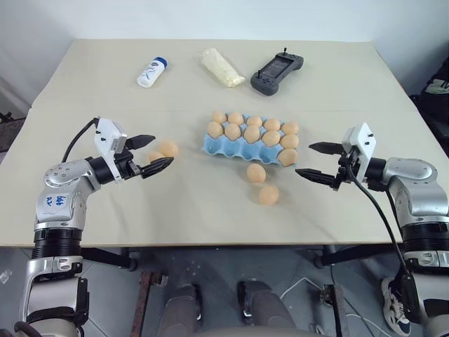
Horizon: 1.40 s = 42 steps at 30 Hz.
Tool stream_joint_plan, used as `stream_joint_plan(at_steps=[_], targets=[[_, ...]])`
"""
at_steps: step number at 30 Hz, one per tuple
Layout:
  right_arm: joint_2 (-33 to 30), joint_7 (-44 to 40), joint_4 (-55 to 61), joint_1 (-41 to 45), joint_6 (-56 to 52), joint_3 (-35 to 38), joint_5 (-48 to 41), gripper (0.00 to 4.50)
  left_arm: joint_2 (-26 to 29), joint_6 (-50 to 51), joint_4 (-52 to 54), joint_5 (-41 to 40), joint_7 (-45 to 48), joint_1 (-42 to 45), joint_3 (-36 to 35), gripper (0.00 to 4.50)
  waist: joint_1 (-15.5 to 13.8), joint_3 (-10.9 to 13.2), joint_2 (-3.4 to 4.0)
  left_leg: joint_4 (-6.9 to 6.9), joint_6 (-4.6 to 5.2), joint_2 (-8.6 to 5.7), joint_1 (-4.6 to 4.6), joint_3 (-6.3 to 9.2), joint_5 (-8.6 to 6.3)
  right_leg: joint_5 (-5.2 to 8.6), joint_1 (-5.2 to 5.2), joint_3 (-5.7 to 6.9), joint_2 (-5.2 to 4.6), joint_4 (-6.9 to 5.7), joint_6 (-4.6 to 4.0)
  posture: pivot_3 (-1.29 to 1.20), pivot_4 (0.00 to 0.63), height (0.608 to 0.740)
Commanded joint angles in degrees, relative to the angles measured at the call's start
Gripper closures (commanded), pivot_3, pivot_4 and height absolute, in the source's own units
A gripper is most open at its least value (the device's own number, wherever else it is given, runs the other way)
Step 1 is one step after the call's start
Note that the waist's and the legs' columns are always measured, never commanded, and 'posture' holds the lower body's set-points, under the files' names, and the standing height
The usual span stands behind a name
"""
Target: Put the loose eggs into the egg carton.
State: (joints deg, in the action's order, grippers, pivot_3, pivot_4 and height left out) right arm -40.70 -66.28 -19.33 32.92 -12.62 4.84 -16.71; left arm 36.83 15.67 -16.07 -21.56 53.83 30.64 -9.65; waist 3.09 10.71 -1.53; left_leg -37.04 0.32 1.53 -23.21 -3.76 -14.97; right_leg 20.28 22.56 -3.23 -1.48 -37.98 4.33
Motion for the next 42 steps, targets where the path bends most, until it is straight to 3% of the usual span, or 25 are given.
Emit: stream_joint_plan(at_steps=[1, 16, 23, 29, 33, 42], targets=[[-0.33, 0.32, 1.88, 0.8, 0.04, 1.14, -1.23, 0.0, 0.35, -1.73, 1.98, -0.6, 0.07, 0.05, -1.31, 0.02, -0.03, 0.0, 0.0, 0.0, 0.0, 0.0, 0.0, 0.0, 0.0, 0.0, 0.0, 0.0, 0.0, 0.0, 0.0, 0.0, 0.15, 0.74], [-1.16, 2.24, 5.33, -0.57, -3.01, 3.02, -3.76, 0.0, 0.56, 0.25, 4.94, 0.61, -1.86, -1.3, 0.2, 0.02, -0.05, 0.0, 0.0, 0.01, 0.0, 0.0, -0.01, 0.0, 0.0, 0.0, 0.01, 0.0, 0.0, 0.01, 0.0, 0.0, 0.15, 0.74], [-4.92, 6.24, 22.46, -14.7, -13.1, 8.87, -8.43, 0.0, -1.13, -4.05, 1.37, 1.31, -0.67, -0.44, 0.56, 0.02, -1.3, 0.0, 0.0, 0.03, 0.02, 0.0, -0.04, 0.04, -0.03, 0.0, -0.02, 0.03, -0.01, 0.11, 0.0, 0.0, 0.15, 0.74], [-3.46, 13.08, 39.72, -28.15, -21.95, 14.0, -13.82, 0.0, -3.07, -5.21, 0.32, -3.35, 10.68, -0.5, 2.29, 0.02, -1.49, 0.0, 0.0, -0.01, 0.02, 0.01, -0.01, 0.05, -0.03, 0.0, -0.09, 0.03, -0.01, 0.07, 0.0, 0.0, 0.15, 0.74], [-0.6, 16.96, 46.07, -35.24, -22.7, 13.54, -14.56, 0.0, -3.92, -7.3, -2.17, -3.91, 17.32, -0.37, 3.73, 0.02, -1.32, -0.02, -0.02, 0.01, 0.03, 0.01, 0.02, 0.07, -0.03, 0.0, -0.11, 0.02, 0.0, 0.09, -0.01, 0.0, 0.15, 0.74], [4.48, 21.36, 44.51, -35.81, -16.63, 8.04, -10.83, 0.0, -3.68, -15.71, -9.53, -0.41, 27.85, 1.13, 7.99, 0.02, -1.31, -0.02, -0.02, -0.04, 0.08, 0.0, 0.04, 0.04, 0.01, -0.03, -0.11, -0.01, 0.01, 0.06, -0.05, 0.0, 0.15, 0.74]])
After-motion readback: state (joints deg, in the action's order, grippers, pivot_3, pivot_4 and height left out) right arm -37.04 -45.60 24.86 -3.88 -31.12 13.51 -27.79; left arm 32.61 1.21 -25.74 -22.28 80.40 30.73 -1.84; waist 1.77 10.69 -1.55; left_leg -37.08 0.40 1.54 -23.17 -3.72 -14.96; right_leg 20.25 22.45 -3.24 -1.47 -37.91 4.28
